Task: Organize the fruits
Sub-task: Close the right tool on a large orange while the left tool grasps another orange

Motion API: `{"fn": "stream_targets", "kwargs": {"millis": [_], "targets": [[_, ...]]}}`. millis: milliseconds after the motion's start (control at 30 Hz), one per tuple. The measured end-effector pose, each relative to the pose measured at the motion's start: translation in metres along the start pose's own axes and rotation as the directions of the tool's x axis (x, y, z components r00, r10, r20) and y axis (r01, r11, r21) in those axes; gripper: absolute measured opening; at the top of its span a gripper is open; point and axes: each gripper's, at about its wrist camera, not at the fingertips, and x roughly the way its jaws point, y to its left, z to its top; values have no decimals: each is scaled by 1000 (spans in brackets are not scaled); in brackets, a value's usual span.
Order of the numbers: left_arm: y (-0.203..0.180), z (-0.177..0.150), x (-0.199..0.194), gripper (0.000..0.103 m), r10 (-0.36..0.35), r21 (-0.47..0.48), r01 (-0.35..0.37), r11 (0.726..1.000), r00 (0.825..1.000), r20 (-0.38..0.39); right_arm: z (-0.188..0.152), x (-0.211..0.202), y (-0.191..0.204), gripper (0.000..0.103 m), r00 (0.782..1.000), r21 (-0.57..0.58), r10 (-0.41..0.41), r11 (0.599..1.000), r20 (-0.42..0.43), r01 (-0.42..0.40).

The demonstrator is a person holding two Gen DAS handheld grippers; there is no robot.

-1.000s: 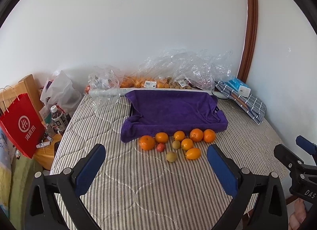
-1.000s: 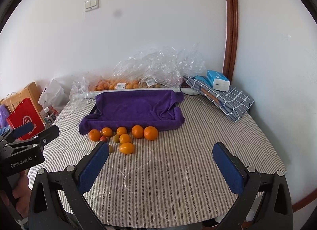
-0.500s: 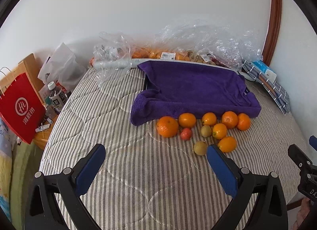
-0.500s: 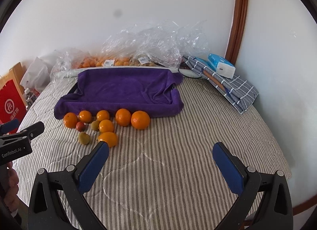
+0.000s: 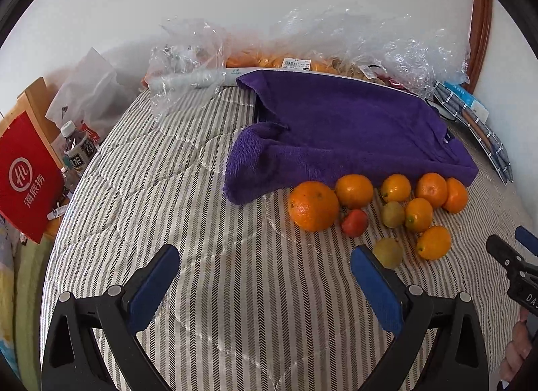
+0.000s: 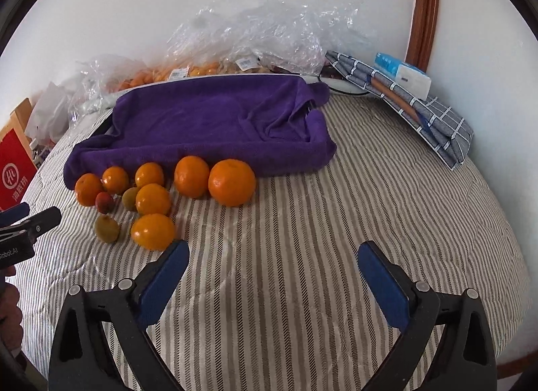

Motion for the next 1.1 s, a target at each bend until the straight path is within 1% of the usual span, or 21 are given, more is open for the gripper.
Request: {"fn": "stream_targets", "kwargs": {"millis": [133,233,267,300,400,500,567,633,733,867,1000,1100], "targets": [[4,-2,12,102,-6,-4,6,1000,1000,-20,5,15,-11,98,999,36,32,999,-20,-31],[4,-3,22,102,-24,8,24,1000,999,-45,7,29,-15,91,997,63,59,996,-57,-55],[3,-4,25,99,-29,15,30,999,998,-49,8,33,-15,88,995,64,65,996,-70,-61],[2,-5,26,97,-29,21,30,999,998,-51,8,37,-15,84,995,65,66,996,-78,-61],[1,-6,29,97,-38,35,40,999,998,-40,10,47,-11,80,994,61,61,997,-91,-56],[2,-7,32,97,-49,49,51,998,998,-41,11,54,-7,79,992,66,74,996,-101,-67],[4,-8,35,97,-57,35,58,998,997,-45,11,55,-3,77,994,49,65,997,-86,-61],[6,-7,35,94,-54,21,55,998,998,-32,12,57,1,77,995,32,54,998,-85,-52],[8,-6,35,92,-58,10,59,998,998,-32,13,59,6,73,996,1,43,999,-77,-43],[9,-7,35,87,-39,12,39,999,999,-23,17,61,5,73,995,23,57,998,-80,-55],[10,-8,34,86,-39,8,39,999,999,-23,22,64,4,73,994,39,67,997,-89,-64],[10,-7,35,86,-38,27,38,999,999,-30,24,66,5,73,993,41,71,997,-96,-67]]}}
